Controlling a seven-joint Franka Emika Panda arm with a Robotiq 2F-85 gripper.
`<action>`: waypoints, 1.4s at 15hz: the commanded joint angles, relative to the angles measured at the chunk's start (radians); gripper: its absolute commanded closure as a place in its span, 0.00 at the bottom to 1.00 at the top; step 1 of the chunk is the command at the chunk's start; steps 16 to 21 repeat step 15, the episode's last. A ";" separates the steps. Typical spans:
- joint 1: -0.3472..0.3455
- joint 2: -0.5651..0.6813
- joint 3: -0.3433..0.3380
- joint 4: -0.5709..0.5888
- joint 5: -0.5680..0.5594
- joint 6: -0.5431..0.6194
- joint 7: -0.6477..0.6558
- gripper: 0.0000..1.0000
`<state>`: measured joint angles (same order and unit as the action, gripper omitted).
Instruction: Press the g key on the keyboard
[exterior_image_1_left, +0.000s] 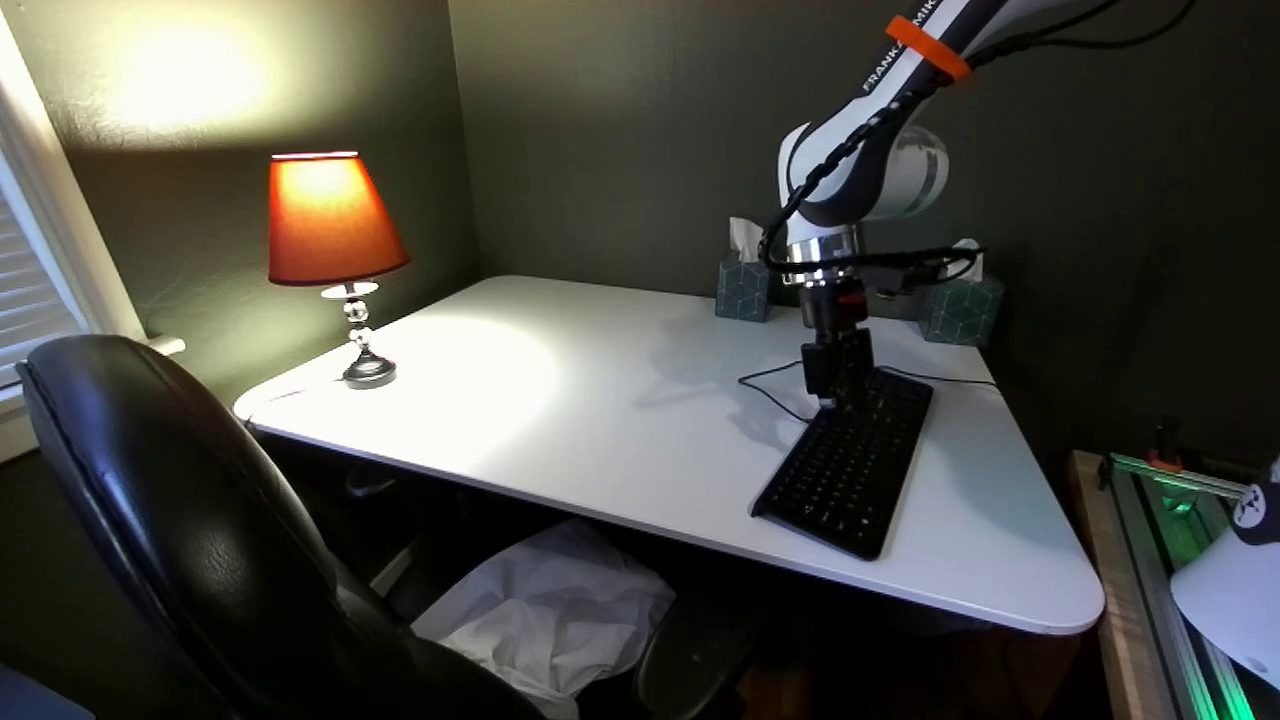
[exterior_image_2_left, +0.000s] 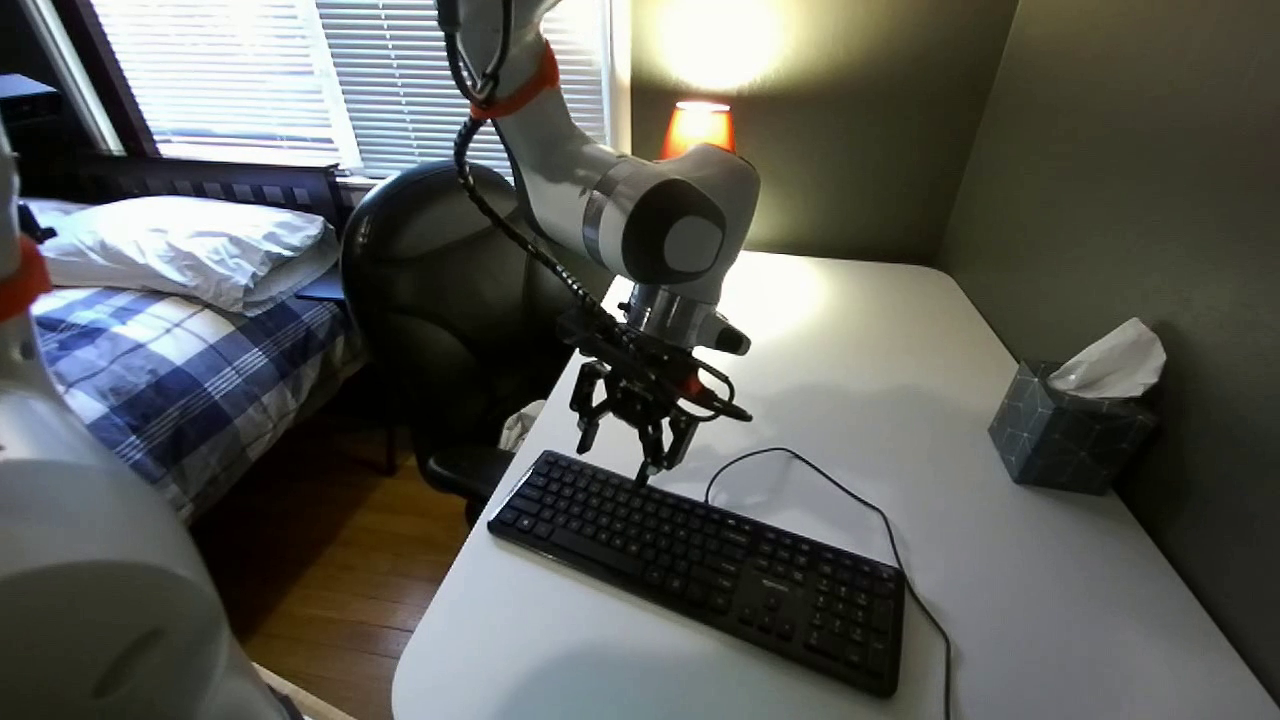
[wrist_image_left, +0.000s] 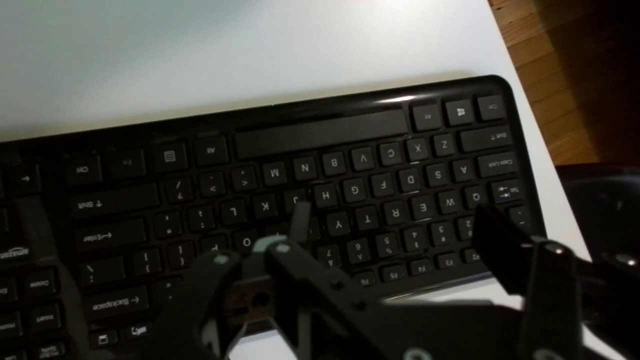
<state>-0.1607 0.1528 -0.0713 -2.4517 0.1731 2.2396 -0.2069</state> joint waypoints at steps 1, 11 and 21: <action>0.013 -0.095 -0.015 -0.087 -0.019 0.066 0.026 0.00; 0.021 -0.171 -0.025 -0.128 -0.041 0.101 0.052 0.00; 0.022 -0.177 -0.026 -0.135 -0.042 0.102 0.053 0.00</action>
